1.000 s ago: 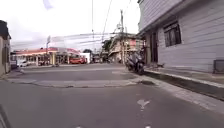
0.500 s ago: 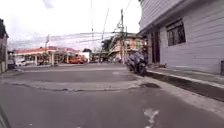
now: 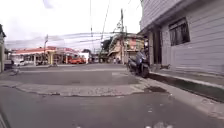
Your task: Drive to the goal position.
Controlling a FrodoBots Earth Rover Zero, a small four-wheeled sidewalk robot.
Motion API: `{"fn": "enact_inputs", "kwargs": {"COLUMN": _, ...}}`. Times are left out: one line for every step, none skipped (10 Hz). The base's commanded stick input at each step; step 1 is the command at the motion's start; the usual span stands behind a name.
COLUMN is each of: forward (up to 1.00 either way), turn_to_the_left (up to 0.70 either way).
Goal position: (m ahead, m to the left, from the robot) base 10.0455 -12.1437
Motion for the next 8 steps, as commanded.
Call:
{"fn": "enact_inputs", "kwargs": {"forward": 0.7, "turn_to_the_left": 0.0}}
{"fn": "enact_inputs", "kwargs": {"forward": 0.7, "turn_to_the_left": 0.0}}
{"fn": "enact_inputs", "kwargs": {"forward": 0.7, "turn_to_the_left": 0.0}}
{"fn": "enact_inputs", "kwargs": {"forward": 0.7, "turn_to_the_left": 0.0}}
{"fn": "enact_inputs", "kwargs": {"forward": 0.7, "turn_to_the_left": 0.0}}
{"fn": "enact_inputs", "kwargs": {"forward": 0.7, "turn_to_the_left": 0.0}}
{"fn": "enact_inputs", "kwargs": {"forward": 0.7, "turn_to_the_left": 0.0}}
{"fn": "enact_inputs", "kwargs": {"forward": 0.7, "turn_to_the_left": 0.0}}
